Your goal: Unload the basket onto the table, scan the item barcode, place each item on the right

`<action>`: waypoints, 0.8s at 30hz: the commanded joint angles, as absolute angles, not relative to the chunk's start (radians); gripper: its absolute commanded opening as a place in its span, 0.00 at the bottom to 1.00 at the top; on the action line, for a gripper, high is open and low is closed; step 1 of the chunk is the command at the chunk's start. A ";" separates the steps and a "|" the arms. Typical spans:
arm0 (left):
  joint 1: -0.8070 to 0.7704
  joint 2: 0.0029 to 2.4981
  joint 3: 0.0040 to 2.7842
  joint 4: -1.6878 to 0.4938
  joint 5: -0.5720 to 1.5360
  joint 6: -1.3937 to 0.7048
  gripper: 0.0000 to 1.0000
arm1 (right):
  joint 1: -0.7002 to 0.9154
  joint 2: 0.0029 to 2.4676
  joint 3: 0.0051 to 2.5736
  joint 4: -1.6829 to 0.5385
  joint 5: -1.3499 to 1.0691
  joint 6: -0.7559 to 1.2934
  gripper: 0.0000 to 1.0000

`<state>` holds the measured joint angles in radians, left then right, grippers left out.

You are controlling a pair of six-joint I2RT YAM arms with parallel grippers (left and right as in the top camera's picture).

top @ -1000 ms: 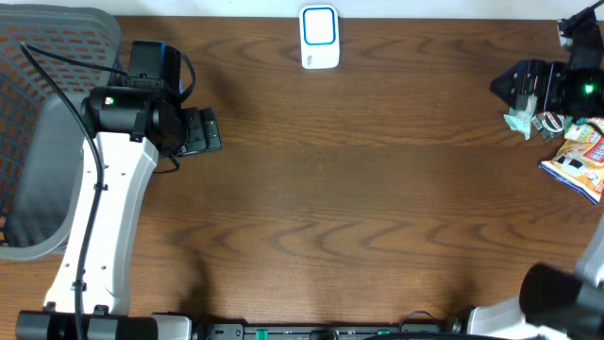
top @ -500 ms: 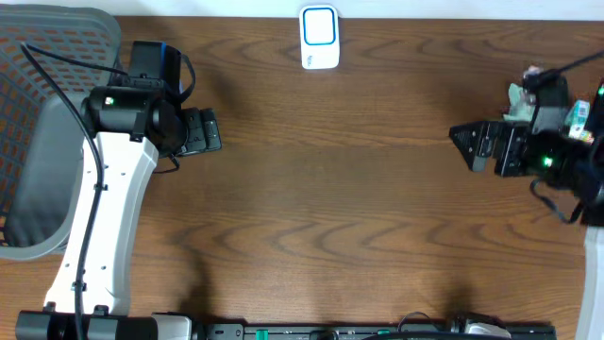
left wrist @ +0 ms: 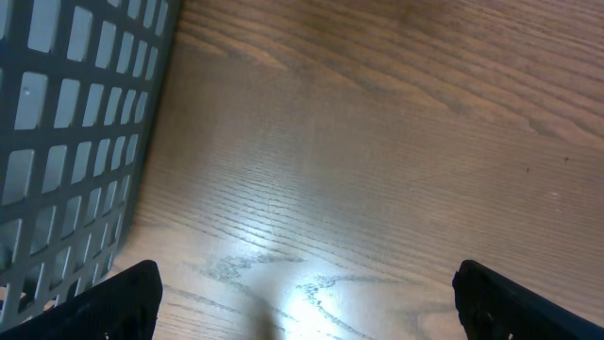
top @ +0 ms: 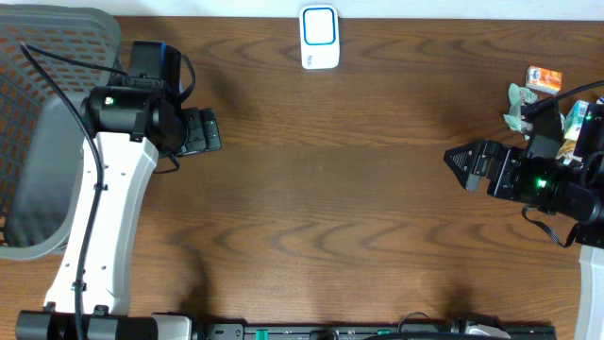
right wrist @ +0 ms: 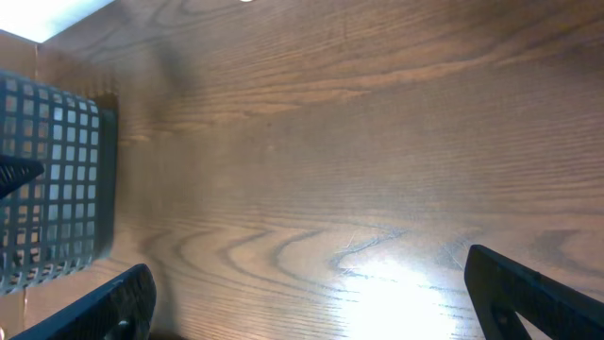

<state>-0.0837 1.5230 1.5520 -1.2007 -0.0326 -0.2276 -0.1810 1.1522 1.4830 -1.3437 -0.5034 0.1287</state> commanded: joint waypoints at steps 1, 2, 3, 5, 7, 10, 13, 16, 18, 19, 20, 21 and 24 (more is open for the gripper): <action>-0.079 1.525 1.550 -1.204 -0.043 -0.214 0.98 | -0.176 1.146 1.478 -1.346 -0.506 0.144 0.99; -0.079 1.525 1.550 -1.204 -0.043 -0.214 0.98 | -0.176 1.145 1.478 -1.346 -0.488 0.131 0.99; -0.079 1.525 1.550 -1.204 -0.043 -0.214 0.98 | -0.176 1.145 1.478 -1.346 -0.467 0.130 0.99; -0.079 1.525 1.550 -1.204 -0.043 -0.214 0.98 | -0.176 1.147 1.478 -1.351 -0.453 0.130 0.99; -0.079 1.525 1.550 -1.204 -0.043 -0.214 0.98 | -0.176 1.149 1.477 -1.350 -0.453 0.130 0.99; -0.079 1.525 1.550 -1.204 -0.043 -0.214 0.98 | -0.176 1.154 1.477 -1.349 -0.454 0.134 0.99; -0.079 1.525 1.550 -1.204 -0.043 -0.214 0.98 | -0.175 1.166 1.476 -1.349 -0.454 0.134 0.99; -0.079 1.525 1.550 -1.204 -0.043 -0.214 0.98 | -0.169 1.180 1.457 -1.320 -0.450 0.134 0.99; -0.079 1.525 1.550 -1.204 -0.043 -0.214 0.98 | -0.156 1.164 1.426 -1.271 -0.431 0.134 0.99; -0.079 1.525 1.550 -1.204 -0.043 -0.214 0.98 | -0.144 1.150 1.400 -1.235 -0.419 0.134 0.99; -0.079 1.525 1.550 -1.204 -0.043 -0.214 0.98 | -0.131 1.131 1.367 -1.190 -0.408 0.134 0.99; -0.079 1.525 1.550 -1.204 -0.043 -0.214 0.98 | -0.121 1.114 1.341 -1.157 -0.399 0.134 0.99; -0.079 1.525 1.550 -1.204 -0.043 -0.214 0.98 | -0.078 1.038 1.219 -1.015 -0.373 0.134 0.99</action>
<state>-0.0837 1.5230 1.5520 -1.2007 -0.0326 -0.2276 -0.1162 1.1133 1.2999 -1.0744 -0.4110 0.1307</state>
